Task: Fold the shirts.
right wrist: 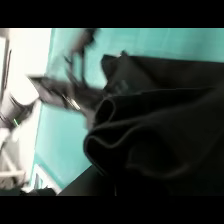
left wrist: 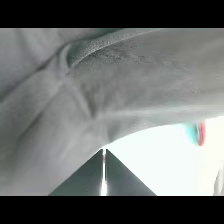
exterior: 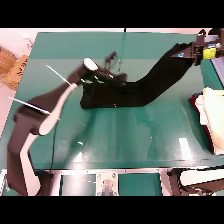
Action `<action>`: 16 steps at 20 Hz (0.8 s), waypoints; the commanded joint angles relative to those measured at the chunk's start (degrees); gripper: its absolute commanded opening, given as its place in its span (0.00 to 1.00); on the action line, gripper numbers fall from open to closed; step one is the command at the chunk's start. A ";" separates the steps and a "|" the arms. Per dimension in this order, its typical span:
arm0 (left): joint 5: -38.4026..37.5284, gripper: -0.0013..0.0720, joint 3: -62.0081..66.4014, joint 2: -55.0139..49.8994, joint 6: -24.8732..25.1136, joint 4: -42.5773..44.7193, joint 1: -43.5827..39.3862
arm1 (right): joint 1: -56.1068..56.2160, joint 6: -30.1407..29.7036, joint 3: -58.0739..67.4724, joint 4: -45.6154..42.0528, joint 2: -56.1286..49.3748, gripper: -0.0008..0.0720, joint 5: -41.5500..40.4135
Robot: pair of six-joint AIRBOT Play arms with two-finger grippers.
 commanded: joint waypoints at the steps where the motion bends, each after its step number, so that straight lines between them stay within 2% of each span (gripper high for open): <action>1: -20.44 0.04 7.85 3.98 -5.86 13.62 9.25 | 7.52 3.08 -0.61 -0.61 0.04 0.03 -5.42; 4: -21.94 0.05 8.39 9.62 -6.56 18.51 16.33 | 19.63 4.26 -3.89 -2.16 -0.28 0.03 -17.73; 9: -23.58 0.05 8.28 13.14 -4.81 18.69 25.62 | 43.23 4.22 -11.26 -2.51 -7.43 0.03 -48.87; 10: -24.55 0.05 8.22 13.11 -4.31 18.71 26.88 | 48.17 4.22 -11.23 -1.95 -10.73 0.11 -55.34; 12: -26.53 0.05 8.22 13.11 -2.45 18.71 29.09 | 56.06 4.15 -10.97 -1.44 -16.52 0.65 -65.29; 13: -26.95 0.05 8.22 13.11 -1.97 18.73 29.92 | 57.81 4.15 -10.86 -1.46 -18.21 0.69 -67.19; 14: -27.04 0.05 8.22 13.11 -1.77 18.73 30.64 | 57.96 4.02 -10.91 -1.99 -18.80 0.69 -67.06; 16: -27.47 0.05 8.22 13.11 -1.27 18.91 31.76 | 54.42 4.02 -10.86 -4.22 -17.66 0.69 -62.66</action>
